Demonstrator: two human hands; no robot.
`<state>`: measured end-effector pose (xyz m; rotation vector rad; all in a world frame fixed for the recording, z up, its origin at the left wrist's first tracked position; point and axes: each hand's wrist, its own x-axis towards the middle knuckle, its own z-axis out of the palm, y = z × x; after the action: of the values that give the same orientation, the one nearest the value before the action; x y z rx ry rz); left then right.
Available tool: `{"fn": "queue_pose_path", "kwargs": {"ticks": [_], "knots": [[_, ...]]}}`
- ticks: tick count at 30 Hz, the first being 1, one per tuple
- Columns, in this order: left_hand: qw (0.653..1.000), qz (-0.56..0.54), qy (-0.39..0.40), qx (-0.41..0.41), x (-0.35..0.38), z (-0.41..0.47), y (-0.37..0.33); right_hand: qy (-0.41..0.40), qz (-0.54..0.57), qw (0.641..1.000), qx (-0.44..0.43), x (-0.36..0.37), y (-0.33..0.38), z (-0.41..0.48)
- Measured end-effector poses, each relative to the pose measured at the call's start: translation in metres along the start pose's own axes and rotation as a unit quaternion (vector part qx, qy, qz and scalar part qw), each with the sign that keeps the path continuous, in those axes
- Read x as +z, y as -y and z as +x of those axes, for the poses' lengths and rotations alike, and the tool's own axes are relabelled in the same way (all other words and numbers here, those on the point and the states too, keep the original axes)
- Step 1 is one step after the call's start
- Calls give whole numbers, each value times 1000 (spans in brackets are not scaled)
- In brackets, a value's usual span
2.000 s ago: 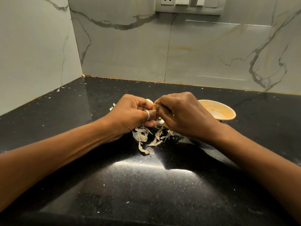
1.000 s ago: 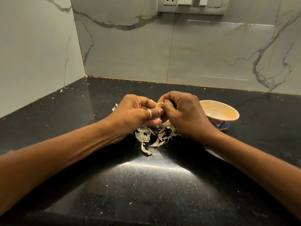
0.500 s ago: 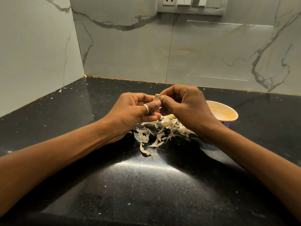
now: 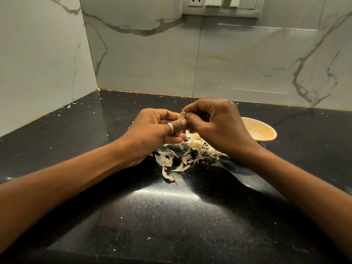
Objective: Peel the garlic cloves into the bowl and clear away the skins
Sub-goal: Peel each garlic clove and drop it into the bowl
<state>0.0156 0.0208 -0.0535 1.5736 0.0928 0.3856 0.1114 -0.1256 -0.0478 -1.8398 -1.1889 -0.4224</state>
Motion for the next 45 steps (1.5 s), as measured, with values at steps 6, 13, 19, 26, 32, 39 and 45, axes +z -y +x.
{"fn": "queue_pose_path", "kwargs": {"ticks": [6,13,19,26,32,39,45], "knots": [[1000,3,9,-8,0,0,0,13,-11,1000,-9,-1,-3,0],[1000,16,14,-10,-1,0,1,31,-3,1000,3,-2,-4,0],[1000,25,11,-6,-1,0,1,22,-40,999,-11,1,-1,-2],[1000,12,13,-7,1,-2,-1,-10,-37,999,19,6,2,-3],[1000,-20,-7,0,-1,0,-1,-10,22,998,53,2,2,2],[1000,-26,5,3,0,-2,-2,-8,42,997,68,-2,0,2],[1000,-26,6,0,0,-1,-3,-27,21,998,60,-6,4,3]]}}
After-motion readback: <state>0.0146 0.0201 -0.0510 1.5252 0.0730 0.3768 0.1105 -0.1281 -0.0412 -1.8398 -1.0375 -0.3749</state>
